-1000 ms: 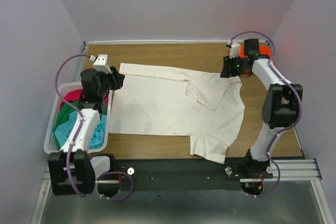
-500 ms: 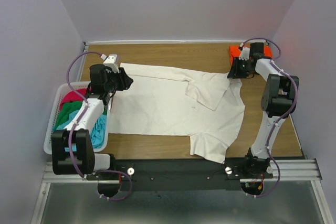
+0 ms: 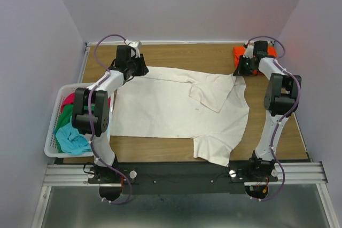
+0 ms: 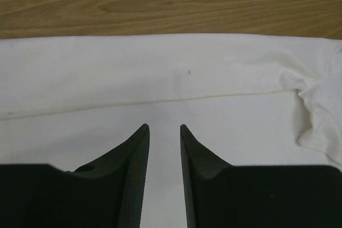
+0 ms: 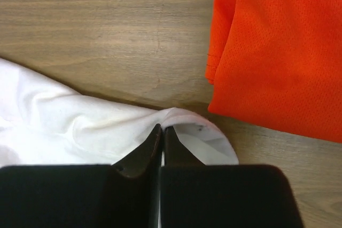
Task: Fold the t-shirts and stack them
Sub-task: Fold the tshirt
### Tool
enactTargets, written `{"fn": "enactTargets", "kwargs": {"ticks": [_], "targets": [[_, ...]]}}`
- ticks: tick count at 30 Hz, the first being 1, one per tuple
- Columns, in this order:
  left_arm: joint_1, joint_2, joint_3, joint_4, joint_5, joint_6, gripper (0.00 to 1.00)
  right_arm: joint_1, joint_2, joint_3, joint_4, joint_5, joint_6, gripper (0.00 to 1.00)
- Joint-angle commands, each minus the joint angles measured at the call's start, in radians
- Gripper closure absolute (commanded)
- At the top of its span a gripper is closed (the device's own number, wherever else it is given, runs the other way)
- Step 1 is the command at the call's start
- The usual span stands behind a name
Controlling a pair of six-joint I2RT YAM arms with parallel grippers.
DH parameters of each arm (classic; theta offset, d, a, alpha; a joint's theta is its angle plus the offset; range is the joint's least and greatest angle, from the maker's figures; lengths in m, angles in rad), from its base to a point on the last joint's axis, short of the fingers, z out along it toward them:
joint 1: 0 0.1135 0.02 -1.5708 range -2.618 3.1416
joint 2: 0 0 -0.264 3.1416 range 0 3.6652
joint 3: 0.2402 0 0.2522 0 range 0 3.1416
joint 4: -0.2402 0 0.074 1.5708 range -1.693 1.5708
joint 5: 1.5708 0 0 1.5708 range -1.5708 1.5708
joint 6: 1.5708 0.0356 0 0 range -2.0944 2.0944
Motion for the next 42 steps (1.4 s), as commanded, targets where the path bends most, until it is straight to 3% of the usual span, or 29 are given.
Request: {"fn": "enactTargets", "kwargs": {"ticks": [1, 3, 9, 19, 24, 32, 41, 42], "targets": [[0.001, 0.154, 0.088, -0.104, -0.101, -0.026, 0.65, 0.0, -0.034, -0.007, 0.026, 0.016, 0.002, 0.95], [0.002, 0.202, 0.129, -0.122, -0.098, -0.029, 0.72, 0.0, -0.071, -0.026, 0.047, 0.044, 0.002, 0.99], [0.001, 0.342, 0.237, -0.196, -0.134, -0.025, 0.79, 0.0, -0.157, -0.011, 0.075, 0.116, 0.001, 0.99], [0.002, 0.381, 0.317, -0.248, -0.088, -0.032, 0.8, 0.0, -0.112, 0.117, 0.078, 0.2, -0.028, 0.99], [0.001, 0.286, 0.285, -0.176, -0.014, -0.029, 0.79, 0.0, -0.074, 0.18, 0.076, 0.214, -0.036, 0.99], [0.01, 0.101, 0.262, -0.113, -0.025, -0.046, 0.73, 0.0, 0.01, 0.298, 0.076, 0.298, -0.075, 0.99], [0.031, -0.216, -0.005, 0.04, -0.124, 0.035, 0.66, 0.0, 0.132, 0.482, 0.078, 0.433, -0.104, 0.96], [0.037, -0.292, -0.062, 0.053, -0.147, 0.055, 0.62, 0.0, 0.132, 0.492, 0.078, 0.443, -0.104, 0.9]]}}
